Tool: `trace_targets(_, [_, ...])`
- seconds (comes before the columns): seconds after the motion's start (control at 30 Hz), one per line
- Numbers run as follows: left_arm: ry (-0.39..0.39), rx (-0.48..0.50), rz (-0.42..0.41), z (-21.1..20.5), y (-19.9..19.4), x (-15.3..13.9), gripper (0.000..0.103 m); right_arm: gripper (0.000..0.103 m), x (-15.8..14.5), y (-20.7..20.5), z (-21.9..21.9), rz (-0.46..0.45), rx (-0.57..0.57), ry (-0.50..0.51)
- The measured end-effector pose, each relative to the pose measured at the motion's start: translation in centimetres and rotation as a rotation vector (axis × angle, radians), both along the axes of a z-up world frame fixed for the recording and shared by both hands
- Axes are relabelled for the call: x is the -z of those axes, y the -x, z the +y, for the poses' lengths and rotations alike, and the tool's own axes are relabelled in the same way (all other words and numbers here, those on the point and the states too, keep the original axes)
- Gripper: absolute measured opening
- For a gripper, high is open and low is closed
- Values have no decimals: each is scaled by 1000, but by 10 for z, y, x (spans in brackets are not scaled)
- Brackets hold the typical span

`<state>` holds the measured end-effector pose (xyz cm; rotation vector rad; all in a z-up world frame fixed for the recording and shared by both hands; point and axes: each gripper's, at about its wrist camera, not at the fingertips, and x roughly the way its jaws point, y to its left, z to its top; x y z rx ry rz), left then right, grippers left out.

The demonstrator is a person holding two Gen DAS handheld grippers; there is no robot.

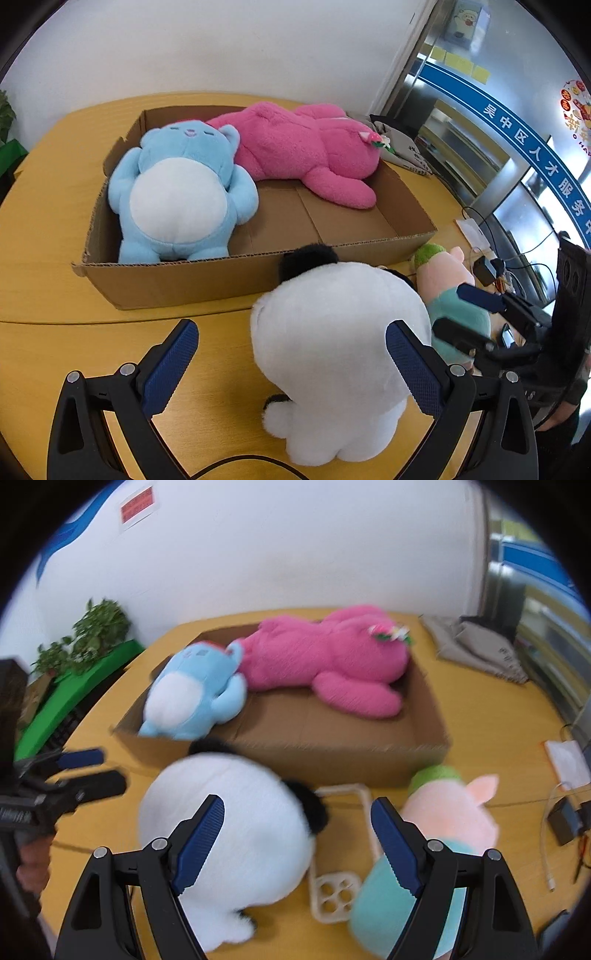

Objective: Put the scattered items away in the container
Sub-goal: 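Grasp the white panda with the right tool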

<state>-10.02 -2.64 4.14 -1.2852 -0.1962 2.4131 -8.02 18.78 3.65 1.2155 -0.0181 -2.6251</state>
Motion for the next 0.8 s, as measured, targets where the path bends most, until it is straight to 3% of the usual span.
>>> trace_targets(0.2, [-147,81,-94,-2,23,31,103,83,50,-22,-26,-145,-68,86])
trace_targets(0.4, [-251,173,-136,6,37,49,102,92,67,-18,-43,-177,-68,120])
trace_targets(0.57, [-290,206,-139,8,36,53,83,95,78,-4,-39,-198,-51,173])
trace_targets(0.63, [-296,208,-132,7,33,51,78,92,77,-3,-41,-181,-57,180])
trace_targets(0.7, [-303,208,-123,5,30,48,73,80,72,-5,-43,-153,-77,172])
trace_targets(0.8, [-295,209,-94,5,21,38,70,71,64,-7,-41,-129,-102,169])
